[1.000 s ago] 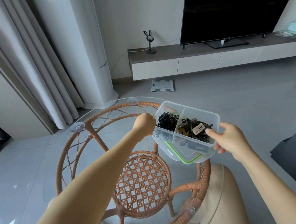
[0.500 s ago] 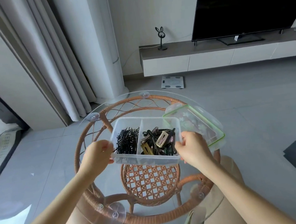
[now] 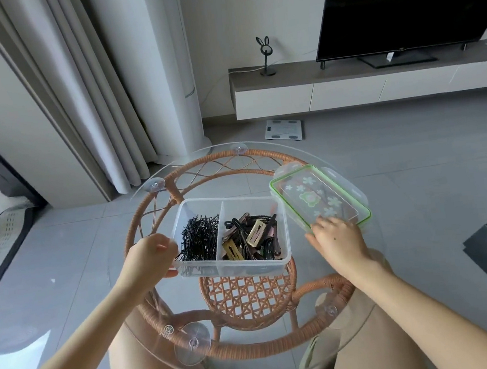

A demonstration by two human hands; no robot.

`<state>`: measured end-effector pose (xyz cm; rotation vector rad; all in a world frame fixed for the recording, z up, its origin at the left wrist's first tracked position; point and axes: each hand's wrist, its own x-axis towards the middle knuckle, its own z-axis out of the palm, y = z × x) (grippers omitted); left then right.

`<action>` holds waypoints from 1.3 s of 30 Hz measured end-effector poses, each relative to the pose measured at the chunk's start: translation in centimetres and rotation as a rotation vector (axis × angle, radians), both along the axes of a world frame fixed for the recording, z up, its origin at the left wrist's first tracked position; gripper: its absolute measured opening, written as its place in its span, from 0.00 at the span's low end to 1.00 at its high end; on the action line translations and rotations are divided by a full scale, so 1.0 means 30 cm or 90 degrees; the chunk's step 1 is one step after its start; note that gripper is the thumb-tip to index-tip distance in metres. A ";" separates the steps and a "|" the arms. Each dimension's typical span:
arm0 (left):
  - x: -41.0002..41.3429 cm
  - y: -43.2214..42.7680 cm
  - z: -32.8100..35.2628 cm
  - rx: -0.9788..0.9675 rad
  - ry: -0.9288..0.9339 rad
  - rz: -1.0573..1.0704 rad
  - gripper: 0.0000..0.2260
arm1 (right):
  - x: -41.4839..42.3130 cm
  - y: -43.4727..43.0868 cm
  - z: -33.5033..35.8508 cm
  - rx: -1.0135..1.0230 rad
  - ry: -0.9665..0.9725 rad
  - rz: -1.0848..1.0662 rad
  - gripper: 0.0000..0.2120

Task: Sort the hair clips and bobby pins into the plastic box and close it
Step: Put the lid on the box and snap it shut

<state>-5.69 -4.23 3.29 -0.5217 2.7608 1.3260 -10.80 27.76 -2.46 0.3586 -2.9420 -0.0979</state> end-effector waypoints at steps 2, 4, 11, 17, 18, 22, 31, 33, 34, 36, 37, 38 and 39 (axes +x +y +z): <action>0.002 0.002 0.004 0.017 -0.016 -0.005 0.05 | -0.016 -0.002 0.001 0.012 0.084 0.017 0.10; 0.009 0.002 0.009 0.042 -0.023 -0.003 0.05 | -0.035 0.002 0.047 -0.017 0.197 0.000 0.11; -0.013 -0.008 0.049 0.081 -0.120 -0.044 0.09 | -0.070 -0.022 0.376 -0.508 0.461 -0.017 0.13; -0.091 -0.030 0.194 0.411 0.060 -0.036 0.21 | -0.074 -0.133 0.538 -0.872 0.144 -0.039 0.11; -0.094 -0.024 0.213 0.482 0.062 -0.065 0.22 | -0.092 -0.145 0.531 -0.900 0.063 -0.070 0.10; -0.089 -0.008 0.218 0.450 0.061 -0.078 0.14 | -0.164 -0.193 0.430 -0.926 -0.203 -0.177 0.06; -0.096 -0.029 0.100 0.206 -0.049 0.029 0.11 | -0.214 -0.249 0.232 -0.464 -0.147 -0.193 0.22; -0.096 -0.022 0.095 0.183 -0.056 0.038 0.12 | -0.224 -0.253 0.233 -0.407 -0.126 -0.173 0.22; -0.096 -0.019 0.092 0.183 -0.061 0.043 0.12 | -0.229 -0.256 0.233 -0.396 -0.122 -0.164 0.22; -0.095 -0.017 0.091 0.191 -0.070 0.052 0.12 | -0.236 -0.262 0.230 -0.392 -0.120 -0.153 0.21; -0.095 -0.017 0.090 0.196 -0.071 0.058 0.12 | -0.238 -0.265 0.227 -0.393 -0.119 -0.148 0.21; -0.095 -0.018 0.088 0.203 -0.071 0.064 0.11 | -0.238 -0.269 0.226 -0.393 -0.115 -0.141 0.21; -0.094 -0.019 0.087 0.210 -0.072 0.071 0.11 | -0.238 -0.273 0.226 -0.394 -0.112 -0.136 0.21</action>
